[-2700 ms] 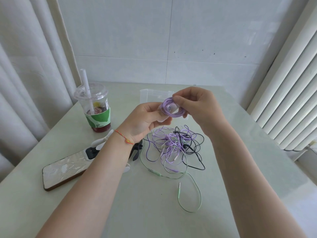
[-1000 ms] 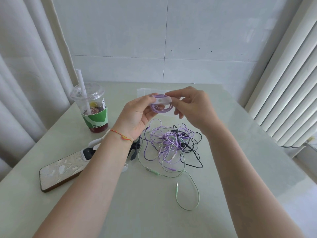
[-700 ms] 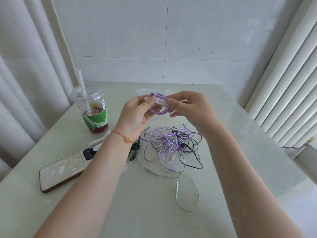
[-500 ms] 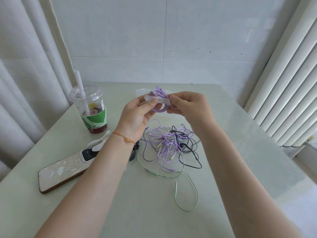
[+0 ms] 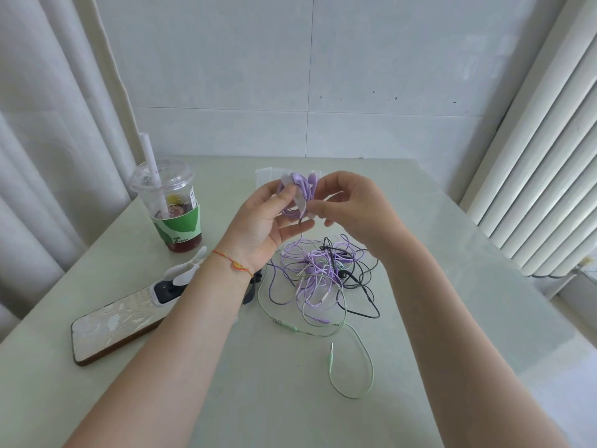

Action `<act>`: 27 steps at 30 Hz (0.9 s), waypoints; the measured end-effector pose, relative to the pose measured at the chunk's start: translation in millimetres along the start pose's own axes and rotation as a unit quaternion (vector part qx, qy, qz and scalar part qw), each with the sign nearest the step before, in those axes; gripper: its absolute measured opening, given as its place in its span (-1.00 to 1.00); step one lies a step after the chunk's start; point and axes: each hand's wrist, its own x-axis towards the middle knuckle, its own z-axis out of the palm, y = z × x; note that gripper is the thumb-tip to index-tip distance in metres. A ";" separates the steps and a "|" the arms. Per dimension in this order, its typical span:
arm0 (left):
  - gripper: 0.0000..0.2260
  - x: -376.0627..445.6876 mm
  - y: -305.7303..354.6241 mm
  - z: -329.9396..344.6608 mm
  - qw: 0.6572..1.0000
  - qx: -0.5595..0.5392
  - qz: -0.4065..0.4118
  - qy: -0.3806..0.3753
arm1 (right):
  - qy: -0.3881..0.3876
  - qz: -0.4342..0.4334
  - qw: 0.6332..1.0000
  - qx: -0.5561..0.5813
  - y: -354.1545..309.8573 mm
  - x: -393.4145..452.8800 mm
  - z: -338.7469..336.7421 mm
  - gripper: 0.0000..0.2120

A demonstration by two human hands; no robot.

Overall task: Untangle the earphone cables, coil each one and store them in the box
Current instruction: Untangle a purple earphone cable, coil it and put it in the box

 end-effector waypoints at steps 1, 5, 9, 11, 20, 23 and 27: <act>-0.75 0.7 -1.0 0.1 1.000 0.005 0.003 0.010 | 0.001 0.004 1.000 -0.017 -0.1 0.3 -0.1 -0.88; -0.78 1.9 -6.9 2.1 0.994 0.067 0.022 0.081 | 0.000 0.038 0.999 -0.028 0.5 -0.3 2.3 -0.94; -0.69 2.2 -11.5 4.9 0.990 0.110 0.043 0.080 | 0.023 0.057 0.998 -0.018 3.2 0.1 7.2 -0.69; -0.72 2.9 -12.5 4.4 0.990 0.114 0.044 0.075 | 0.044 0.052 0.998 -0.012 3.7 1.1 8.9 -0.68; -0.75 0.0 -9.4 5.7 0.997 0.045 0.018 0.055 | 0.097 0.012 0.995 -0.023 1.1 0.4 15.3 -0.75; -0.76 -0.8 -6.3 7.6 0.998 0.022 -0.001 0.056 | 0.088 -0.003 0.996 -0.004 1.2 0.4 16.1 -0.79; -0.74 1.2 -4.0 6.4 0.997 0.014 -0.030 0.065 | 0.084 -0.013 0.996 0.017 2.3 1.8 15.5 -0.85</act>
